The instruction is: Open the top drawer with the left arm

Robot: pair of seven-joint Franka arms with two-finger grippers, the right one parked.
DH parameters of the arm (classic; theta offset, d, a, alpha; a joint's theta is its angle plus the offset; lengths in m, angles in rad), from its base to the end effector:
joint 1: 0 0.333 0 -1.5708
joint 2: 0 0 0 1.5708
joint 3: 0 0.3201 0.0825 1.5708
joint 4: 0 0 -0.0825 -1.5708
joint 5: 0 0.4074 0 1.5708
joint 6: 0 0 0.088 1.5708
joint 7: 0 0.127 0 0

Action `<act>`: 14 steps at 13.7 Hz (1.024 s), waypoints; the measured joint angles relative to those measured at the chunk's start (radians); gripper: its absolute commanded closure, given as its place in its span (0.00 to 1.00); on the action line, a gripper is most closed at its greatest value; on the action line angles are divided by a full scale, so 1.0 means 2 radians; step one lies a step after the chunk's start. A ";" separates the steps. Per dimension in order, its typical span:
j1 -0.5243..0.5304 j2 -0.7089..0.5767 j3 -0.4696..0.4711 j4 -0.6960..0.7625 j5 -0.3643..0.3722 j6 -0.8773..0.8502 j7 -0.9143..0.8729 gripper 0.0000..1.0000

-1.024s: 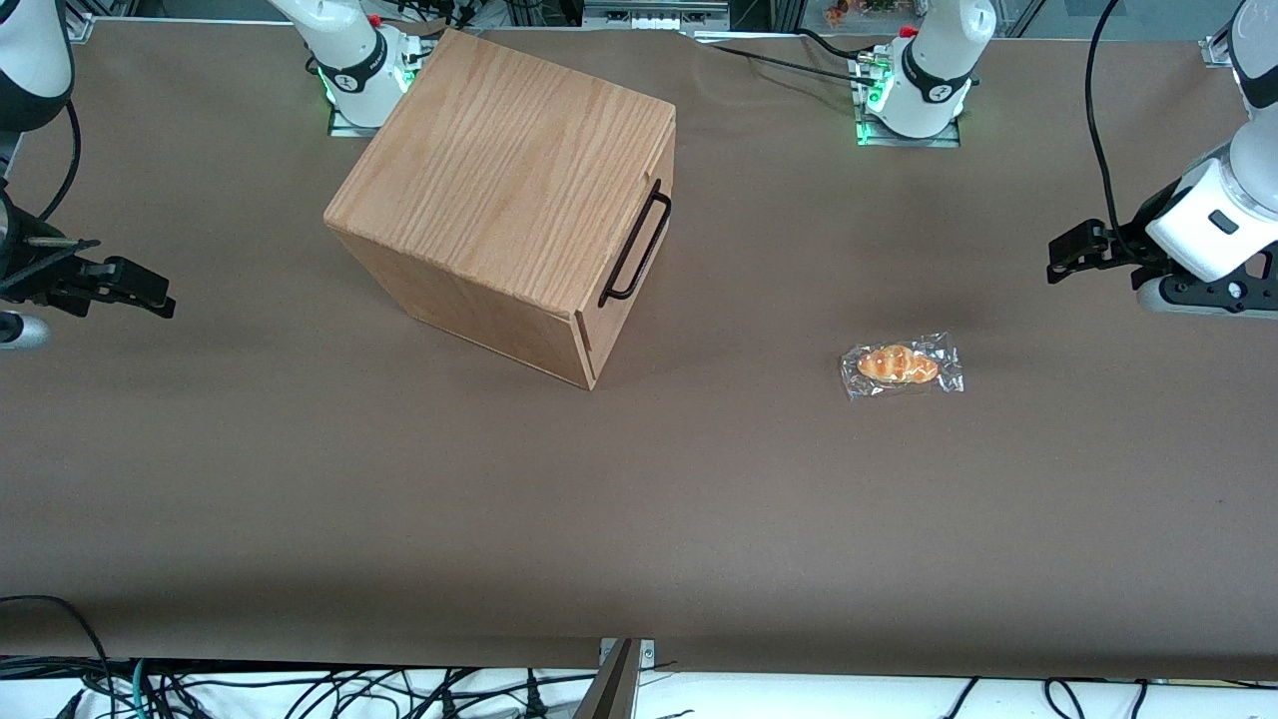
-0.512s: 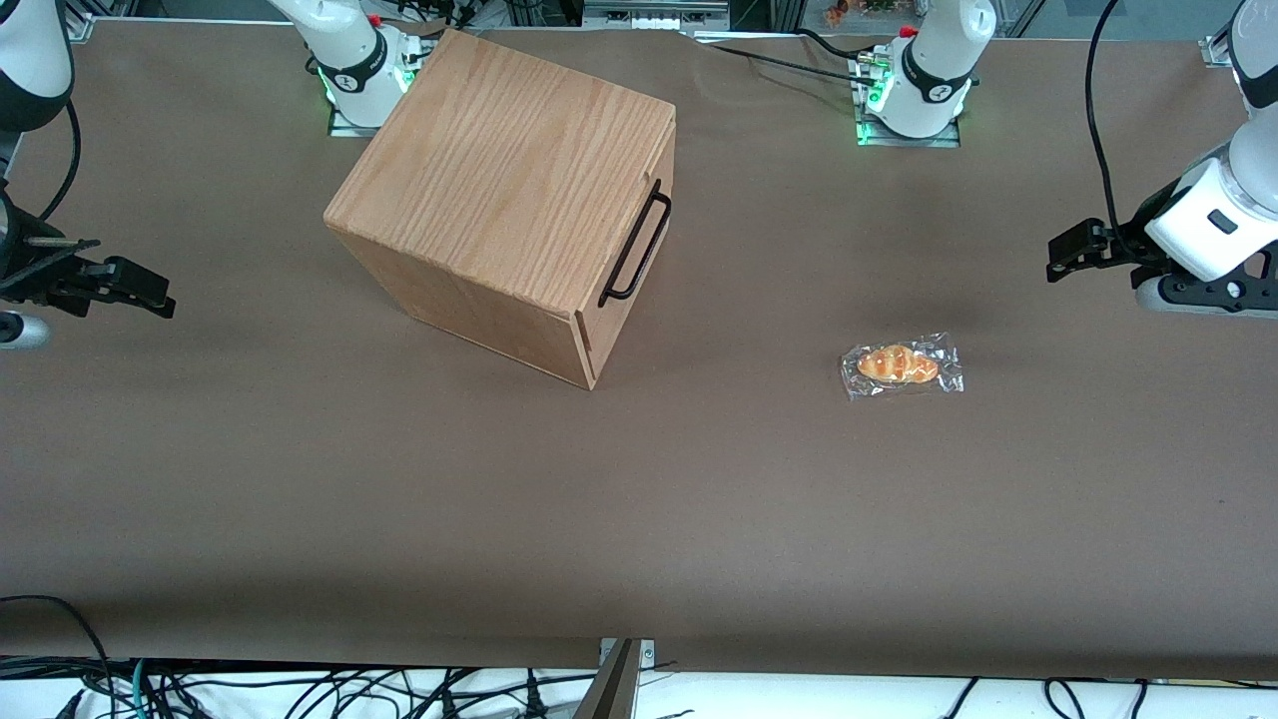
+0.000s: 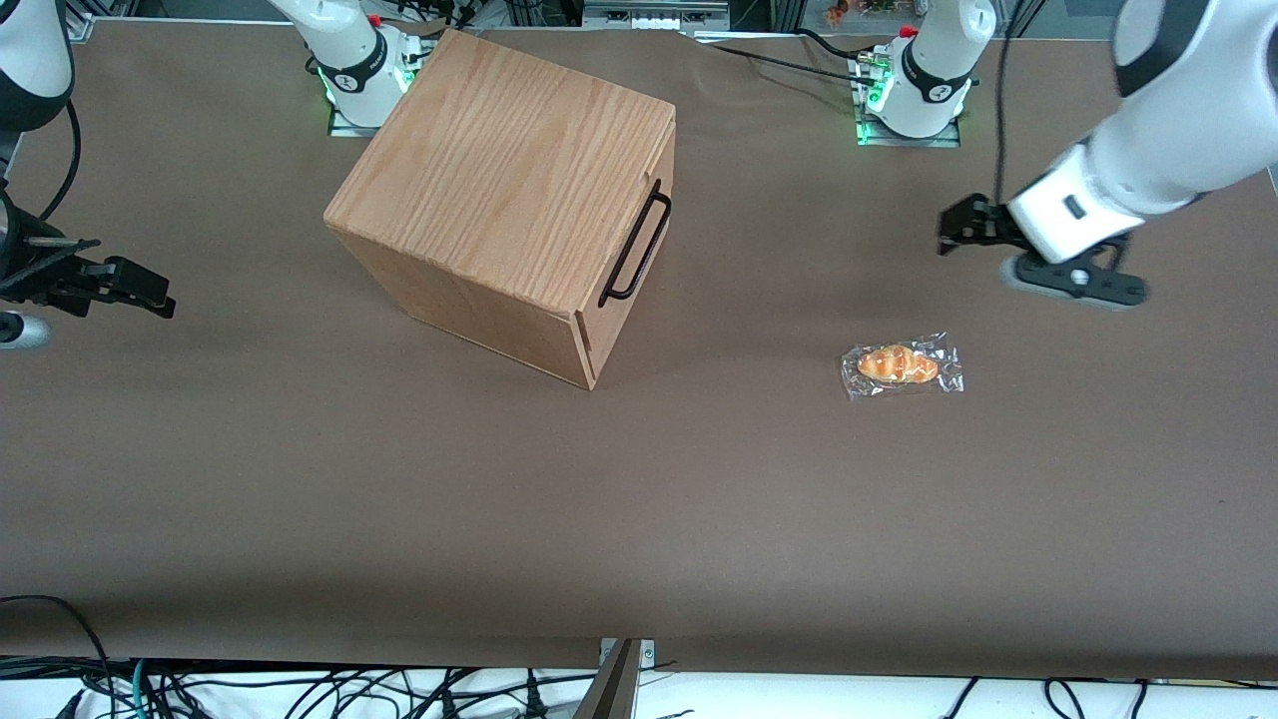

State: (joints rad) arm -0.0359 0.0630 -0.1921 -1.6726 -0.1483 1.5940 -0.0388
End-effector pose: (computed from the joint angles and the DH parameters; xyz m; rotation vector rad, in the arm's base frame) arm 0.5683 -0.1482 0.5259 2.9808 -0.2627 -0.2407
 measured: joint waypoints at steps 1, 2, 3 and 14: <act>-0.007 0.004 -0.006 -0.005 -0.015 0.010 -0.006 0.00; -0.016 0.010 -0.009 -0.010 -0.022 0.025 -0.008 0.00; -0.027 0.018 -0.014 -0.015 -0.032 0.044 -0.009 0.00; -0.136 0.118 -0.095 -0.032 -0.047 0.262 -0.157 0.00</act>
State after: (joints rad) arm -0.3080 0.2996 -0.3826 -1.7361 -0.2413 2.1174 -0.3534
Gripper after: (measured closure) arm 0.000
